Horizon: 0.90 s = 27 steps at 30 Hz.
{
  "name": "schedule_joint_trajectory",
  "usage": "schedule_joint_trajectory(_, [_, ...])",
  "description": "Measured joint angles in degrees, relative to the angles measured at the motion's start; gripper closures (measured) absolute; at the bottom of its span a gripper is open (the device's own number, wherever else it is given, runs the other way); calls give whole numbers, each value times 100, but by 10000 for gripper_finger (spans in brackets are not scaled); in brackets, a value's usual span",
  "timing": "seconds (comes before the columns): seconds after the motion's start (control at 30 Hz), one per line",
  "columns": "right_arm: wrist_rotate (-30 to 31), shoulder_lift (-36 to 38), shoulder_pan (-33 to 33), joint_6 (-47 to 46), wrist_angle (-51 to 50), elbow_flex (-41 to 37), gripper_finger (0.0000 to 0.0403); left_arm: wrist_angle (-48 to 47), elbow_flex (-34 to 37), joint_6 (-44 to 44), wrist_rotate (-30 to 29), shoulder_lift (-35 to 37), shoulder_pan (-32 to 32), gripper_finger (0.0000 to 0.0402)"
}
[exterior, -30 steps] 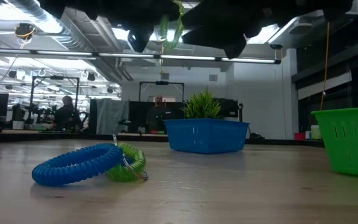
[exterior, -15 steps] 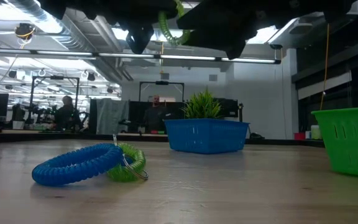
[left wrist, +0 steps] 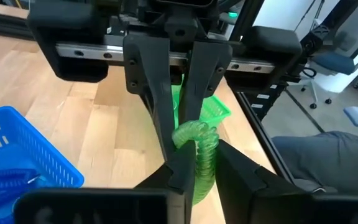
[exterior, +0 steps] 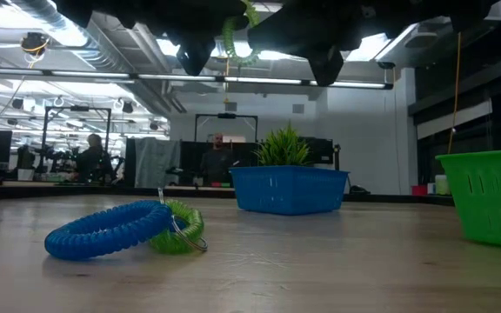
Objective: Sort spring keychains
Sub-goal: Put the green spring keychain into the green bin
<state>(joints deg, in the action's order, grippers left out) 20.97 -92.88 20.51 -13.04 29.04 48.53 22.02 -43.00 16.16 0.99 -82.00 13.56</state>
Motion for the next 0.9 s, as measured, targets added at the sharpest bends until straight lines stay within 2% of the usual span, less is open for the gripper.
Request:
schedule_joint_trajectory(0.17, [-35, 0, 0, -181, -25, 0, 377, 0, 0, -182, -80, 0, 24, 312])
schedule_joint_trajectory(0.4, [-314, 0, 70, -429, -24, 0, 390, 0, 0, -194, -448, 0, 17, 265])
schedule_joint_trajectory(0.53, [-332, 0, 198, -621, -44, 0, 390, -254, 0, -190, -428, 230, 16, 259])
schedule_joint_trajectory(0.73, [-480, 7, 340, -824, -82, 19, 389, -1125, 0, 97, -407, 952, 35, 259])
schedule_joint_trajectory(0.9, [-1075, 7, 381, -1087, -84, 232, 389, -1992, -2, 333, -449, 1477, 146, 259])
